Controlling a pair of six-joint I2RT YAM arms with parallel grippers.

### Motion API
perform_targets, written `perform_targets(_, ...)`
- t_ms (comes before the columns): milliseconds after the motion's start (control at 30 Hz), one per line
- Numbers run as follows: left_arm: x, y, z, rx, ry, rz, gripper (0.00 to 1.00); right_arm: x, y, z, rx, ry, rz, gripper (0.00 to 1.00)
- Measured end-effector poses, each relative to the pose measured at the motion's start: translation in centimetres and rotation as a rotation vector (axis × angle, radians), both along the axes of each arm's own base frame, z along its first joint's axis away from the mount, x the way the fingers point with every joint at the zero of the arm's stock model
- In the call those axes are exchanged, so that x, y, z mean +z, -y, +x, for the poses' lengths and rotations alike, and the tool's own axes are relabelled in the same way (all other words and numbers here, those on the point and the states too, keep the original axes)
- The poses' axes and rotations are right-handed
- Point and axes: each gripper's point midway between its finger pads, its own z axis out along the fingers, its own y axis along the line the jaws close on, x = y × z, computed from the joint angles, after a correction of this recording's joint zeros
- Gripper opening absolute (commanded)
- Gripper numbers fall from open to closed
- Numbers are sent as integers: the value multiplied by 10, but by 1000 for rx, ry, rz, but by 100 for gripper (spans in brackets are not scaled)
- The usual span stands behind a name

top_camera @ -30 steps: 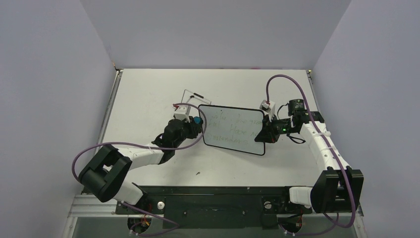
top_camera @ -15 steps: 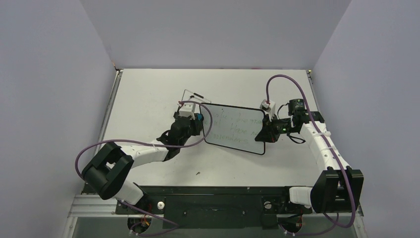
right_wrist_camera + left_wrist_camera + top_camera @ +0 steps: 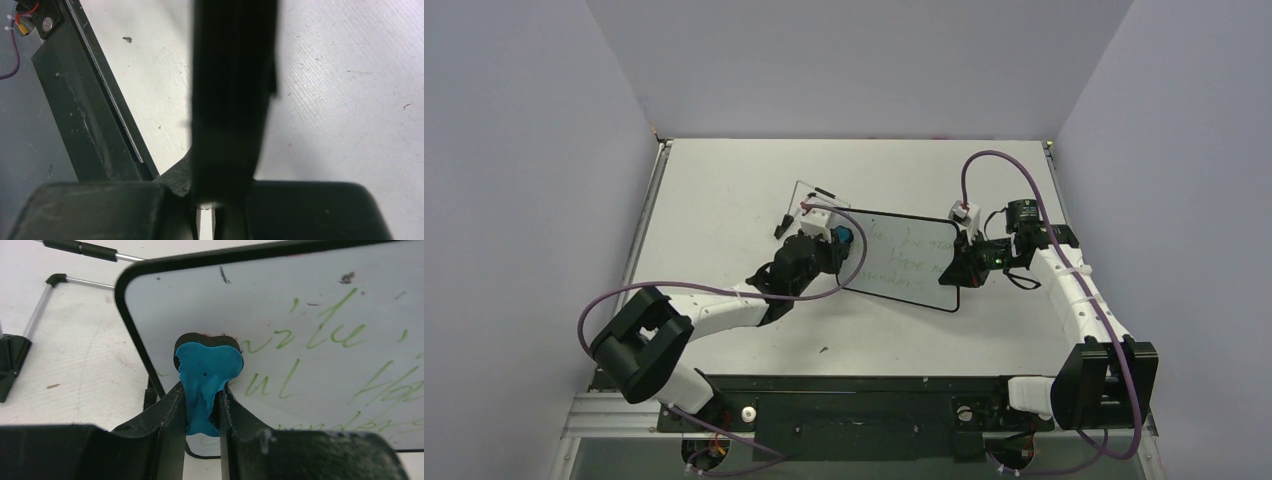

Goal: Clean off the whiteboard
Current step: Erase the whiteboard at the whiteboard stand.

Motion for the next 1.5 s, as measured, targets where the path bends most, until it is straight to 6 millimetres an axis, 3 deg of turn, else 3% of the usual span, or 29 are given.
perform_targets(300,-8,17,-18,-75,-8,-5,0,0,0,0,0,1,-1,0)
perform_targets(700,-2,13,-11,8,-68,-122,0,0,0,0,0,1,-1,0)
perform_targets(1000,5,32,-19,-77,-40,-89,0,0,0,0,-1,-1,-1,0)
perform_targets(1300,4,18,-5,-27,-91,-86,0,0,0,0,-6,-8,2,0)
perform_targets(1500,6,24,-7,-56,-113,-54,0,0,0,0,-9,-8,0,0)
